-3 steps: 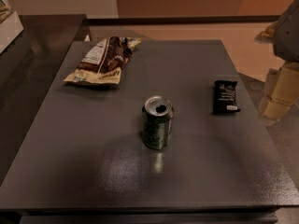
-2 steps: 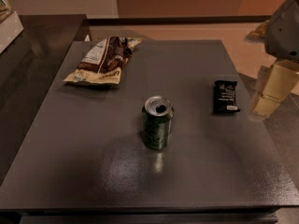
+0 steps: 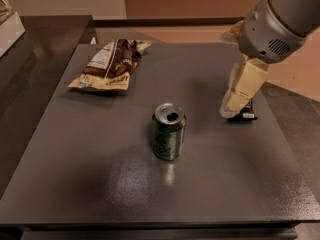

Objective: Move brown chip bag near rxbar chocolate

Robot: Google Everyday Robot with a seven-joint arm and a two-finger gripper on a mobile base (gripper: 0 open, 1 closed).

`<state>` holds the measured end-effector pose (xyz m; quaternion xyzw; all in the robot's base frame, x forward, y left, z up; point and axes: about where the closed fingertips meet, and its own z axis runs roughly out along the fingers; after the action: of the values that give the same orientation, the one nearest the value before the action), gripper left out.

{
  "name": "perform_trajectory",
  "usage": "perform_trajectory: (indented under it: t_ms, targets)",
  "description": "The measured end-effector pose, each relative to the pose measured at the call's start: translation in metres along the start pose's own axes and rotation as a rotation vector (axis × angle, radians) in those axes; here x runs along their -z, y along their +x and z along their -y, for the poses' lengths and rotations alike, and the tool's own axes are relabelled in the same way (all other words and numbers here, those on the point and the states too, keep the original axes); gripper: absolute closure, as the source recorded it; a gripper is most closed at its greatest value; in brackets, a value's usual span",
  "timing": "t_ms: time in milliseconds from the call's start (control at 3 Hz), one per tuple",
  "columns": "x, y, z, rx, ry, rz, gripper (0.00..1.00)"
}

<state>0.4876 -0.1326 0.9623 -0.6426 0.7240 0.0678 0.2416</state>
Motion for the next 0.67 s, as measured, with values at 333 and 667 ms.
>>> perform_trajectory:
  t_ms: [333, 667]
  targets:
    - [-0.029, -0.034, 0.02, 0.034, 0.009, 0.068, 0.0]
    - [-0.055, -0.062, 0.045, 0.055, 0.03, 0.108, 0.0]
